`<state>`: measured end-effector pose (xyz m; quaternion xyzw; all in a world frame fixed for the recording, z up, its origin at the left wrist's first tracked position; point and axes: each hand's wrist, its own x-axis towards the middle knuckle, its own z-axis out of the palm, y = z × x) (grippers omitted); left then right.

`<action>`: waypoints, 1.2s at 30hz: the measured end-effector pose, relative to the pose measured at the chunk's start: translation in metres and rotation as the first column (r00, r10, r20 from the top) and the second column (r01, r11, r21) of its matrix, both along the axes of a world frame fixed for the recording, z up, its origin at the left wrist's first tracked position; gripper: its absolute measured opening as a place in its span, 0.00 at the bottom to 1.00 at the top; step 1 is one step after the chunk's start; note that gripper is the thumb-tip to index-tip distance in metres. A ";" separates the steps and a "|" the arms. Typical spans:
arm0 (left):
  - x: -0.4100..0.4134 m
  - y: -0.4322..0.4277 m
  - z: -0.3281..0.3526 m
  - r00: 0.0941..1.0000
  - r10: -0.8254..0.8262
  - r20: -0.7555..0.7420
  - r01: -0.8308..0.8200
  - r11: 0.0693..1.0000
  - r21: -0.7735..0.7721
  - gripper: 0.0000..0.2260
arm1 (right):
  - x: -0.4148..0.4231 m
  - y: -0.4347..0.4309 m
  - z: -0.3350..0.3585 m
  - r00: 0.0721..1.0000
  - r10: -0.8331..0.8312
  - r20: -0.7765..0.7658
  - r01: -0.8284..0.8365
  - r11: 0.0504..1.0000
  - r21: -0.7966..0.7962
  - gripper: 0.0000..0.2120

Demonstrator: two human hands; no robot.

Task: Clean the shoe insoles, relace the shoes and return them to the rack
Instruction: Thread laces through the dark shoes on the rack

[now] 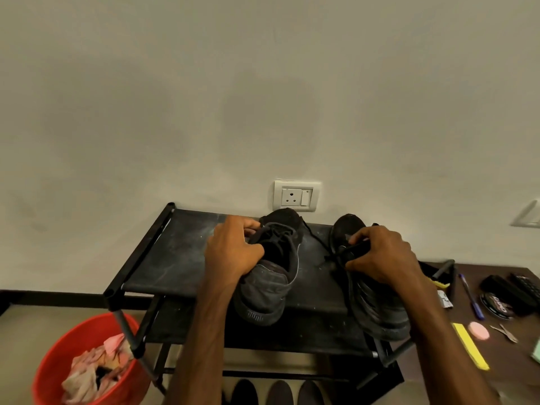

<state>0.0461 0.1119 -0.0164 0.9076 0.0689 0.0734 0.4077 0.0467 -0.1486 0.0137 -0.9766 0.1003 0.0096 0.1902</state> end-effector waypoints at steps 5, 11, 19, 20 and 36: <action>-0.003 -0.017 0.002 0.998 0.004 0.061 -0.004 1.000 0.000 0.19 | -0.003 0.011 0.000 0.999 0.047 0.024 -0.044 0.995 -0.095 0.25; -0.005 -0.040 0.000 0.999 -0.007 0.033 0.009 0.999 -0.039 0.19 | -0.005 0.019 0.012 0.978 0.172 0.120 -0.163 0.984 -0.078 0.17; -0.014 -0.059 -0.009 0.994 -0.084 -0.065 0.082 0.996 -0.028 0.21 | -0.016 0.033 0.025 0.971 0.190 0.145 -0.221 0.946 0.239 0.17; -0.013 -0.058 -0.012 0.993 -0.095 -0.067 0.088 0.992 -0.095 0.21 | -0.013 0.032 0.021 0.971 0.135 0.197 -0.177 0.961 0.212 0.14; -0.004 -0.068 0.022 0.986 -0.008 0.164 0.110 0.777 -0.620 0.13 | 0.003 0.030 0.017 0.989 0.036 0.146 -0.124 0.741 0.660 0.16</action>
